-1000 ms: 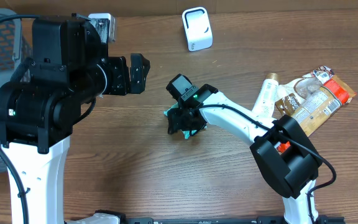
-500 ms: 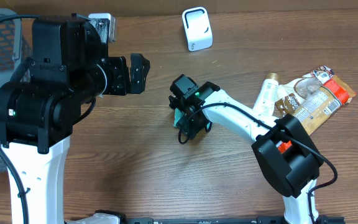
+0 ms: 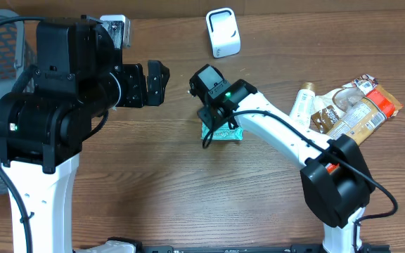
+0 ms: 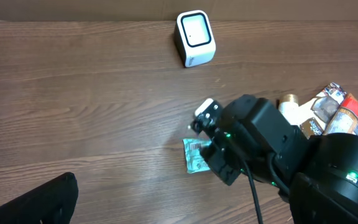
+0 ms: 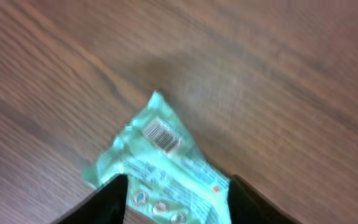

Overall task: Scan the item barcode
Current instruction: 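Grasp the mint-green pack with the right gripper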

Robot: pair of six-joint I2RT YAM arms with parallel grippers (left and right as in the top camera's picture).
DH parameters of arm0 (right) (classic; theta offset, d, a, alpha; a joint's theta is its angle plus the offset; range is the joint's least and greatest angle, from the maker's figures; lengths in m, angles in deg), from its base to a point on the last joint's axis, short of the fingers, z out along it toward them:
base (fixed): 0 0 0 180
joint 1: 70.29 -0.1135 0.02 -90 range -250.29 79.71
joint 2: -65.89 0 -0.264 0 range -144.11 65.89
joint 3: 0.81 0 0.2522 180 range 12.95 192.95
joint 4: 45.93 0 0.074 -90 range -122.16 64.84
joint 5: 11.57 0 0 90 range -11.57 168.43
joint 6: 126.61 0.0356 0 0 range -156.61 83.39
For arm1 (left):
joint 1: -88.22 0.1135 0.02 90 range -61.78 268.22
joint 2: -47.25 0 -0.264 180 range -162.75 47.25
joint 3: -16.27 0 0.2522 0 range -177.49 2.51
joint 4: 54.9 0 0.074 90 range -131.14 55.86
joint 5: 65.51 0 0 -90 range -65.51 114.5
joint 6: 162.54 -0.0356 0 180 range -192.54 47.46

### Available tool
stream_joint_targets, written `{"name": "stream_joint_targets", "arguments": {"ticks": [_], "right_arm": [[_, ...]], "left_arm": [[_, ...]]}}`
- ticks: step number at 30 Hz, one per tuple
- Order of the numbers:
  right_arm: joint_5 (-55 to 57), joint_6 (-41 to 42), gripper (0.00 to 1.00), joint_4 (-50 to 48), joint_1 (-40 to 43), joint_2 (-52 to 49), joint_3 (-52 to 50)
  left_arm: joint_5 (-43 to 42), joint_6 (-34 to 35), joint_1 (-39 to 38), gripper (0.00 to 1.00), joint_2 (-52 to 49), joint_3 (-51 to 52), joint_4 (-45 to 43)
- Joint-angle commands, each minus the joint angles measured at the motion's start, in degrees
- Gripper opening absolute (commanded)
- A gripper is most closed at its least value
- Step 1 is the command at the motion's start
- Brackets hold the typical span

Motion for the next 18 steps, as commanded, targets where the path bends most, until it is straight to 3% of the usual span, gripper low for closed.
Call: {"name": "stream_joint_targets", "arguments": {"ticks": [1,3,5,7,18], "right_arm": [[2.0,12.7,0.25,-0.7,0.2,0.2,0.9],[3.5,24.4,0.07,-0.4,0.2,-1.1,0.9],[3.7,32.9,0.04,-0.2,0.2,-2.5,0.9],[3.9,36.3,0.04,-0.4,0.2,-3.8,0.9],[5.6,37.2,0.04,-1.9,0.2,-8.4,0.7]], "left_arm": [[-0.2,-1.2,-0.1,1.0,-0.1,-0.2,-0.2],[-0.2,-1.3,-0.1,1.0,-0.1,-0.2,-0.2],[-0.2,-1.3,-0.1,1.0,-0.1,-0.2,-0.2],[-0.2,-1.2,-0.1,0.99,-0.1,-0.2,-0.2],[-0.2,-1.2,-0.1,0.99,-0.1,-0.2,-0.2]]}}
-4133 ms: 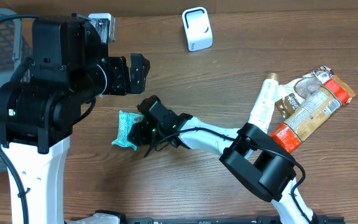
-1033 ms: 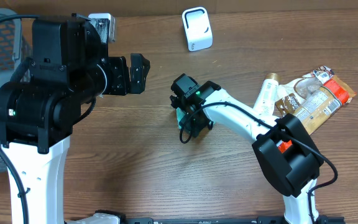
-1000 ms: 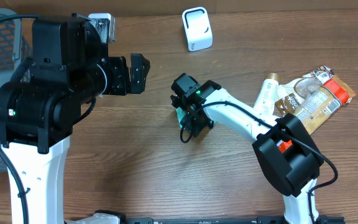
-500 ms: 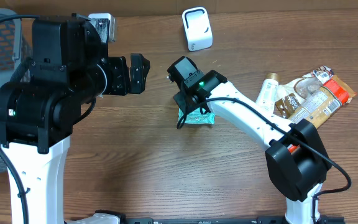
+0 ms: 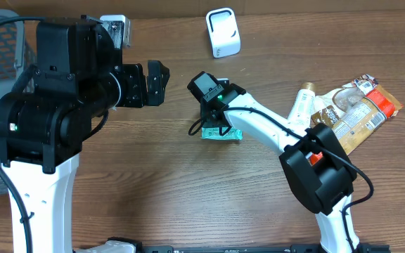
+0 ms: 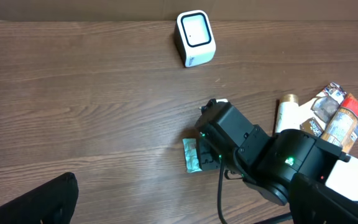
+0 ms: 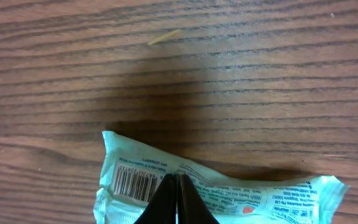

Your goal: Scan the item barcode

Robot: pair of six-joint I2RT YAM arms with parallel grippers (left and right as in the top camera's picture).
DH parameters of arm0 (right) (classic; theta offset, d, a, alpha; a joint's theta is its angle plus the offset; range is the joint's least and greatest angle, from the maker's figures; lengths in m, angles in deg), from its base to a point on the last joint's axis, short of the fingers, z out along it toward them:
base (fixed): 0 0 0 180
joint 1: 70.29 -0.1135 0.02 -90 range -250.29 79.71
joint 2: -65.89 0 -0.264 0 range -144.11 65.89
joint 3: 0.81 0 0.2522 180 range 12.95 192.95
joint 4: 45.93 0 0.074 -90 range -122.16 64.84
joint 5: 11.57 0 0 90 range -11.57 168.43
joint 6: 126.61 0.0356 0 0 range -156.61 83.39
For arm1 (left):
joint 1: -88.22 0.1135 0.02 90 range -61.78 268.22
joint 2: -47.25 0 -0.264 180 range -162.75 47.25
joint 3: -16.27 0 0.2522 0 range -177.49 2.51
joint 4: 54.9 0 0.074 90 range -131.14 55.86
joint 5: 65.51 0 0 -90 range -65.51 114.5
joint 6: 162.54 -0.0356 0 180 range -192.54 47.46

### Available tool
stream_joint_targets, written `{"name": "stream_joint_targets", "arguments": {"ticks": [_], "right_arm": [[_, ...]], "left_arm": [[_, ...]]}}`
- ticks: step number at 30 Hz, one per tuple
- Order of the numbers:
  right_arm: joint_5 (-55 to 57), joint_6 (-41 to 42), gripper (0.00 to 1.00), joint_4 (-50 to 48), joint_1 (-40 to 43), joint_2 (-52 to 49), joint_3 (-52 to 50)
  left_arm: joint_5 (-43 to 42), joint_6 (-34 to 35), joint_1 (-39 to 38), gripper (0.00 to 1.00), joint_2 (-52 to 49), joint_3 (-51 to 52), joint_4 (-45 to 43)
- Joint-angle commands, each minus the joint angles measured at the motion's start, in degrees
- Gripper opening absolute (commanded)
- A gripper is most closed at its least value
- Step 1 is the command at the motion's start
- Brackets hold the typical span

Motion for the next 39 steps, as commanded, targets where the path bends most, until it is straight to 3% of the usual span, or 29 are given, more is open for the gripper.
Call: {"name": "stream_joint_targets", "arguments": {"ticks": [1,6,10,16,19,22,29,34,39], "right_arm": [[1.2,1.8,0.04,0.2,0.2,-1.2,0.6],[0.1,1.8,0.17,0.9,0.2,-2.6,-0.3],[-1.4,1.5,0.38,2.1,0.2,-3.0,-0.2],[-3.4,-1.0,0.51,2.1,0.2,-3.0,-0.2],[-3.8,-3.5,0.72,1.8,0.3,-3.0,0.5],[-3.8,-4.5,0.82,3.5,0.7,-2.2,3.3],[-13.6,-9.4,0.88,10.3,4.5,5.5,11.0],[-22.6,-15.9,0.91,19.3,10.3,12.4,11.0],[-30.6,-22.4,0.93,27.2,15.6,12.8,7.9]], "left_arm": [[-0.2,-1.3,-0.1,1.0,-0.1,-0.2,-0.2],[-0.2,-1.3,-0.1,0.99,-0.1,-0.2,-0.2],[-0.2,-1.3,-0.1,1.0,-0.1,-0.2,-0.2],[-0.2,-1.3,-0.1,1.0,-0.1,-0.2,-0.2],[-0.2,-1.3,-0.1,0.99,-0.1,-0.2,-0.2],[-0.2,-1.3,-0.1,1.0,-0.1,-0.2,-0.2],[-0.2,-1.3,-0.1,1.0,-0.1,-0.2,-0.2],[-0.2,-1.3,-0.1,1.0,-0.1,-0.2,-0.2],[-0.2,-1.3,-0.1,0.99,-0.1,-0.2,-0.2]]}}
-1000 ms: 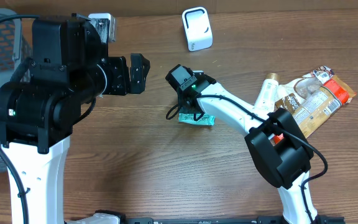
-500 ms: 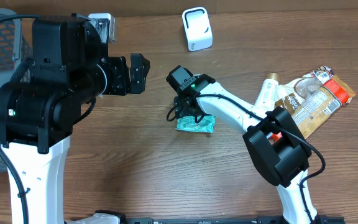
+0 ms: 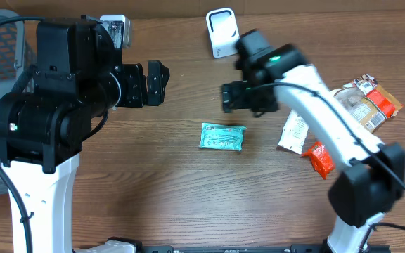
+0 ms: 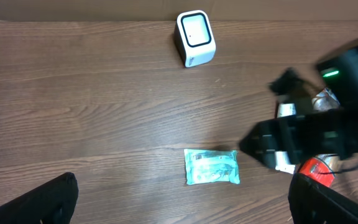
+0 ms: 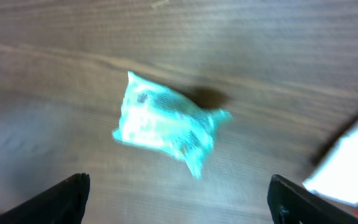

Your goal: Scan the item barcode

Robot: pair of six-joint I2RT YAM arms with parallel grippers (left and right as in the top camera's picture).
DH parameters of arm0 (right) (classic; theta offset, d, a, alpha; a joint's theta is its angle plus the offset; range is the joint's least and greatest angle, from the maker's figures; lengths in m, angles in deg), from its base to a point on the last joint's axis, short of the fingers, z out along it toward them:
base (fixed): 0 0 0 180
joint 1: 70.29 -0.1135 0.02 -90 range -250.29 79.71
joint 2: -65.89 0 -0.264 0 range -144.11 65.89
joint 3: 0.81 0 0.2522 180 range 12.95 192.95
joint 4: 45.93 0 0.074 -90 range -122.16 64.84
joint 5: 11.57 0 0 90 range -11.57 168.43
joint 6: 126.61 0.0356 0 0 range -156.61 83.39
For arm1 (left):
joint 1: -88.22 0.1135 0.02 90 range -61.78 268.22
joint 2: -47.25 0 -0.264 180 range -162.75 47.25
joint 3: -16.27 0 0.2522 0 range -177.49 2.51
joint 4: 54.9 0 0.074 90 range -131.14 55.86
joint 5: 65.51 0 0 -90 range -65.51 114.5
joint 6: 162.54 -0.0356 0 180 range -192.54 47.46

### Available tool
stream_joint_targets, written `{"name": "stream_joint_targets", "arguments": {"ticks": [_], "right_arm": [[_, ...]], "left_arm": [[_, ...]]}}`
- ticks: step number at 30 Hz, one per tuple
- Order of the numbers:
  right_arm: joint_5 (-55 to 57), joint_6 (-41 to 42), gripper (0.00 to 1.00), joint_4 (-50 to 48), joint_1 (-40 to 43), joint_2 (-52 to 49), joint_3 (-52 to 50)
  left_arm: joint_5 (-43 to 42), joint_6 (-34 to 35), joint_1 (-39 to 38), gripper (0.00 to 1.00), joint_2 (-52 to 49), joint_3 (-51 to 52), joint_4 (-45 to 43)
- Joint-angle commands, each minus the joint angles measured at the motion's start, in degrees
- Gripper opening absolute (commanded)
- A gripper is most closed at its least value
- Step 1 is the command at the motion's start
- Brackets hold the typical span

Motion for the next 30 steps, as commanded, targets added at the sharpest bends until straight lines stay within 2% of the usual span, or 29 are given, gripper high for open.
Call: {"name": "stream_joint_targets", "arguments": {"ticks": [1,8,14,21,24,26,30], "right_arm": [[-9.9,-6.6,0.93,-0.2,2.2,-0.3,-3.8],[-18.1,-6.8,0.92,-12.7,3.0,-0.3,-19.6],[-19.0,-0.2,0.92,-25.6,3.0,-0.3,-30.2],[-23.2,9.8,0.8,-44.6,2.4,-0.8,-39.9],[-23.2,13.4,0.7,-50.1,1.8,-1.3,-42.7],[-23.6,15.0,0.58,-52.1,1.6,-1.4,-43.7],[-24.1,15.0,0.2,-53.9,1.6,-1.4,-43.8]], "left_arm": [[-0.2,-1.2,-0.1,1.0,-0.1,-0.2,-0.2],[-0.2,-1.2,-0.1,0.99,-0.1,-0.2,-0.2],[-0.2,-1.2,-0.1,0.99,-0.1,-0.2,-0.2],[-0.2,-1.2,-0.1,0.99,-0.1,-0.2,-0.2],[-0.2,-1.2,-0.1,0.99,-0.1,-0.2,-0.2],[-0.2,-1.2,-0.1,1.0,-0.1,-0.2,-0.2],[-0.2,-1.2,-0.1,1.0,-0.1,-0.2,-0.2]]}}
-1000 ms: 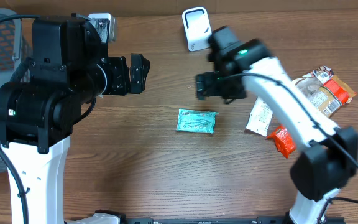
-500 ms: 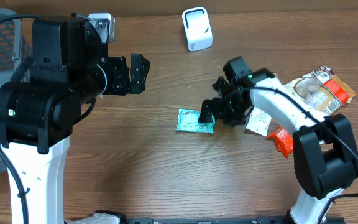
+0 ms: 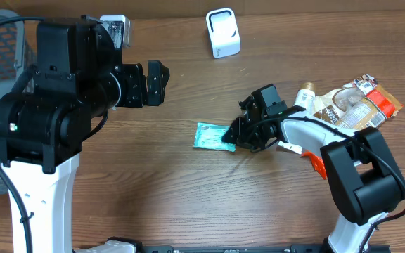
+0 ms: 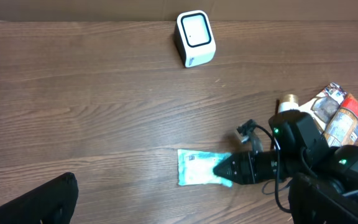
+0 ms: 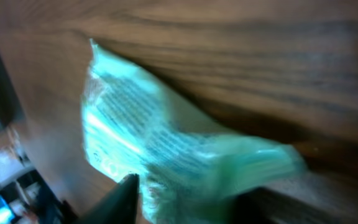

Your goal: Scan the item barcode

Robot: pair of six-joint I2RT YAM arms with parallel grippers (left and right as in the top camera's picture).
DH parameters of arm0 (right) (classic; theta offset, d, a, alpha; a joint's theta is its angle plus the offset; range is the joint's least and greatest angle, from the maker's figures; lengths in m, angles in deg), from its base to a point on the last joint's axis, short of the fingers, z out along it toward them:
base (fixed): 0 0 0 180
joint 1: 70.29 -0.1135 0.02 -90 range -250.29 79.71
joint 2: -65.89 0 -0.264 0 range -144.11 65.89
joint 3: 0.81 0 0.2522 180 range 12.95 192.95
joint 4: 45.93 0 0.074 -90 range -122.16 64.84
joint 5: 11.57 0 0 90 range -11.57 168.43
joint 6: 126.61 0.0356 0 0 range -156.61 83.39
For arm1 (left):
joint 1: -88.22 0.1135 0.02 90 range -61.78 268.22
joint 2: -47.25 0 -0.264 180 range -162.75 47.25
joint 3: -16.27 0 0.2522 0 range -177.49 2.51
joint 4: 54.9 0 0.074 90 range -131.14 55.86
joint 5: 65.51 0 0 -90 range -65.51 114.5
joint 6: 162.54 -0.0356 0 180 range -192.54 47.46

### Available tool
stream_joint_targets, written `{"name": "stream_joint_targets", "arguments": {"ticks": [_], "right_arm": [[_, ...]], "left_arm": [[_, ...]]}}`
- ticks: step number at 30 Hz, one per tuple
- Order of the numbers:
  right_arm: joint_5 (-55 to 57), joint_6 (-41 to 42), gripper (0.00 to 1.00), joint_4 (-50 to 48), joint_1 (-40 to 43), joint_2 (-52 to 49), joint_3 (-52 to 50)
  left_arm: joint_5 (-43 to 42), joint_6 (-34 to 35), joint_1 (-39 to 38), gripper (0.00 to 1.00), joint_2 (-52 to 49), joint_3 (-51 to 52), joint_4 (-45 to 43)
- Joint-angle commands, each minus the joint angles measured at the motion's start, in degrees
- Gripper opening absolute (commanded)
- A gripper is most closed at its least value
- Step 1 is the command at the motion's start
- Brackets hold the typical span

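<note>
A teal packet (image 3: 210, 135) lies flat on the wooden table (image 3: 153, 190), also seen in the left wrist view as the packet (image 4: 194, 167). My right gripper (image 3: 233, 138) lies low at its right end, pointing left. In the right wrist view the packet (image 5: 142, 130) fills the frame, its near end between the open fingers (image 5: 126, 196). The white scanner (image 3: 223, 32) stands at the back; the left wrist view shows this scanner (image 4: 195, 38) too. My left gripper (image 3: 155, 82) hangs high to the left, open and holding nothing.
A heap of packaged goods and a bottle (image 3: 350, 105) lies at the right edge. A wire basket stands at the far left. The right arm's forearm (image 3: 308, 133) stretches between the packet and the heap.
My right gripper was open high up near the scanner, the packet lying free. Now it is low at the packet's right end, fingers either side. The packet sits slightly further left.
First my right gripper was open just over the packet. Then its fingers were shut with the tips at the packet's edge. Then it was up near the scanner and the packet lay alone. Now it is down at the packet's right end. The left arm stayed still.
</note>
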Motion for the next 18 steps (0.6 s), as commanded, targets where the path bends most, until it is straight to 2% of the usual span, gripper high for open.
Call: {"name": "stream_joint_targets", "arguments": {"ticks": [1,4,9,12,18], "right_arm": [[-0.5,1.8,0.18,-1.5,-0.4,-0.7,-0.7],[-3.1,-1.4,0.11,-3.7,-0.4,-0.7,-0.7],[-16.2,-16.8,0.1,-5.6,1.0,-0.3,0.7],[-22.3,-24.3,0.05,-4.7,2.4,1.3,1.7],[-23.5,-26.1,0.04,-3.7,7.0,8.1,2.1]], "left_arm": [[-0.2,-1.2,-0.1,1.0,-0.1,-0.2,-0.2],[-0.2,-1.2,-0.1,0.99,-0.1,-0.2,-0.2],[-0.2,-1.2,-0.1,1.0,-0.1,-0.2,-0.2],[-0.2,-1.2,-0.1,1.0,-0.1,-0.2,-0.2],[-0.2,-1.2,-0.1,1.0,-0.1,-0.2,-0.2]]}}
